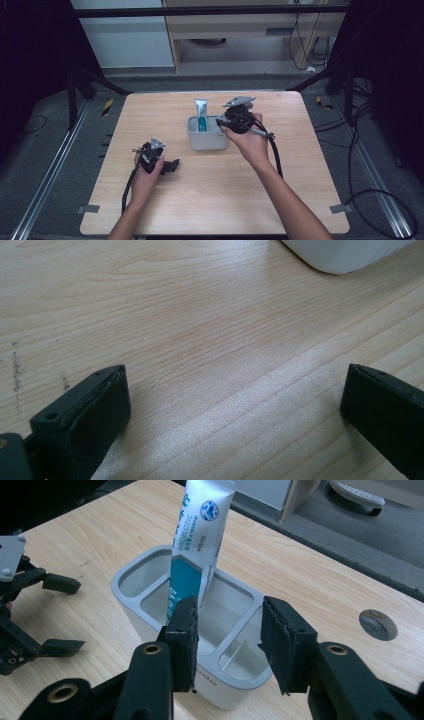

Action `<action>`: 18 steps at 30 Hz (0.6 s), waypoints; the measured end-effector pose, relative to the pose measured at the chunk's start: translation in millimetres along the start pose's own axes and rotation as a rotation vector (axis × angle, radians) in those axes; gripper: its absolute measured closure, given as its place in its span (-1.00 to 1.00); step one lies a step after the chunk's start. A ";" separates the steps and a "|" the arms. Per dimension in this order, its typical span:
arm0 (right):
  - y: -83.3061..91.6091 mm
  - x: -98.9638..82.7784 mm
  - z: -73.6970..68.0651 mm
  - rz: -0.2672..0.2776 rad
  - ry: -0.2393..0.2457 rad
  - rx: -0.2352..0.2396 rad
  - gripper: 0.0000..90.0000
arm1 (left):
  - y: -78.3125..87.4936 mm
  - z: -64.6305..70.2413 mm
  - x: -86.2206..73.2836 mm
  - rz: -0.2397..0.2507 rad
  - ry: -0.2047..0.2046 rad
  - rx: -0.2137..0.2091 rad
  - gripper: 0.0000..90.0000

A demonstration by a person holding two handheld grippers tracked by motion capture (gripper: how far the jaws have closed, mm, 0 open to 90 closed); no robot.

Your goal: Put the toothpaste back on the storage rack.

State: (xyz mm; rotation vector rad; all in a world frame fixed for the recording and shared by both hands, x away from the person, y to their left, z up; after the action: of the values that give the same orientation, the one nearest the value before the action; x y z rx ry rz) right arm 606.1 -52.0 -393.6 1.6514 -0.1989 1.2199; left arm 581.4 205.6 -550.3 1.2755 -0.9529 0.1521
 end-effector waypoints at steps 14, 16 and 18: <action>9.2 -8.3 8.3 -0.003 -0.005 -0.021 -0.19 | -0.7 -0.1 0.7 0.000 0.001 0.000 -1.00; 11.4 -10.5 9.9 -0.002 -0.009 -0.017 -0.26 | -1.4 0.0 1.5 0.003 0.002 0.000 -1.00; 14.2 -13.2 12.7 0.006 0.006 -0.020 -0.35 | -1.5 -0.2 1.6 0.000 -0.001 -0.001 -1.00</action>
State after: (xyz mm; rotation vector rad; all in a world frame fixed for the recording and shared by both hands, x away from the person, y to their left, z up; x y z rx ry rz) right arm 598.7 -73.9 -394.5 1.6309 -0.2123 1.2234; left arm 583.4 204.6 -550.3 1.2753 -0.9538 0.1509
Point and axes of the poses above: each handheld gripper's, and its own axes: y roughly backward along the jaws, x roughly out of its top, z roughly to its right, the point moved 6 cm from there along -y, roughly forward along the jaws, and after that the axes turned 3 degrees about -z, right-handed, at the moved point
